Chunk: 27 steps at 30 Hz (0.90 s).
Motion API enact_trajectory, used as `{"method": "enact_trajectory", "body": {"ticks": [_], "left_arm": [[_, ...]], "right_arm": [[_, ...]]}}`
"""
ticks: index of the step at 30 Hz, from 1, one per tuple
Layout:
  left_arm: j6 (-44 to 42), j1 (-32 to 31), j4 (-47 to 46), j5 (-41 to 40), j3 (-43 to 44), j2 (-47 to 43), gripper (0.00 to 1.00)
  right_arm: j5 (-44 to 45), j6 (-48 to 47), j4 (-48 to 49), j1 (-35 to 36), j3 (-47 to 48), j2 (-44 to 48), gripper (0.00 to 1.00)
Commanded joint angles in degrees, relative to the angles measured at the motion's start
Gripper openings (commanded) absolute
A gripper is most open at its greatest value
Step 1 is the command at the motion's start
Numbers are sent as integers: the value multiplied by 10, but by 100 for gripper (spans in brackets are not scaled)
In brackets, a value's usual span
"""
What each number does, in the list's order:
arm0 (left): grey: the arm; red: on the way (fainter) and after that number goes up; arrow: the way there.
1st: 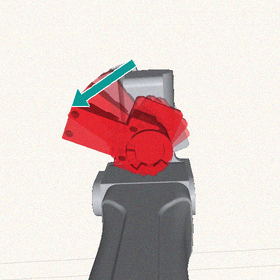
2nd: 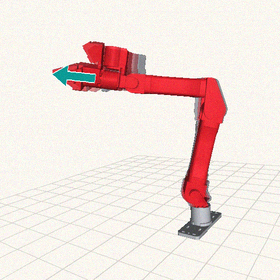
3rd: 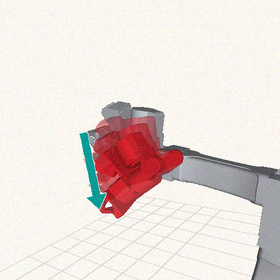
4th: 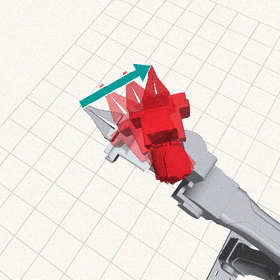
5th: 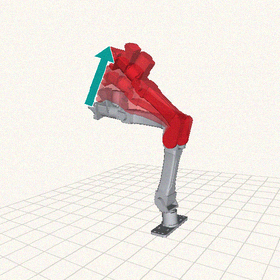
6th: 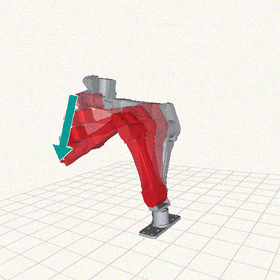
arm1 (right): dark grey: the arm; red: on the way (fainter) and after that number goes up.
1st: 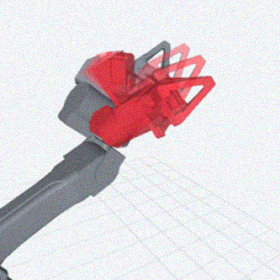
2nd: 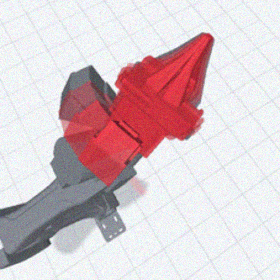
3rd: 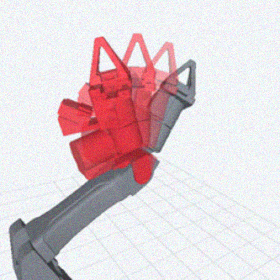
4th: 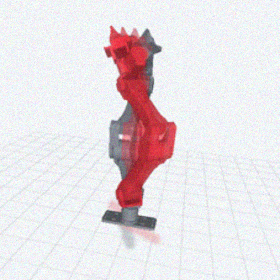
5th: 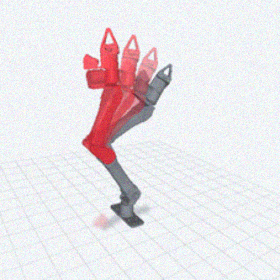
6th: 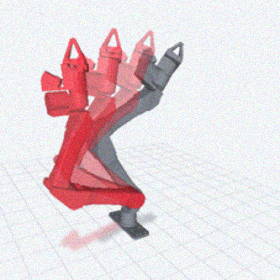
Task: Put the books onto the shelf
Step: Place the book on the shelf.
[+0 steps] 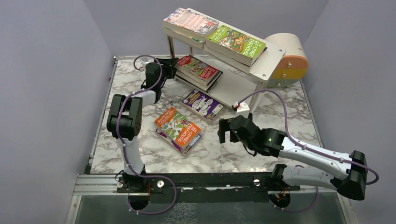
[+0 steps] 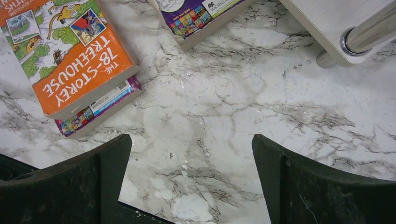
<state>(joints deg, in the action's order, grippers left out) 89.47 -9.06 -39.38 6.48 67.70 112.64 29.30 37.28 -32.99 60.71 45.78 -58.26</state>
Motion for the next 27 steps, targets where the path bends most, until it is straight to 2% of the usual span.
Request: {"method": "enact_trajectory", "body": {"ticks": [1,13,27], "left_arm": [[5,4,-28,25,26,8,43],[-3,18,7,46,12,-1,51],[-39,66,65,69,-15,-21,52]], "right_arm": [[16,9,4,3,6,-7,100],[15,9,6,3,4,-3,100],[0,0,29,3,7,-24,100]]}}
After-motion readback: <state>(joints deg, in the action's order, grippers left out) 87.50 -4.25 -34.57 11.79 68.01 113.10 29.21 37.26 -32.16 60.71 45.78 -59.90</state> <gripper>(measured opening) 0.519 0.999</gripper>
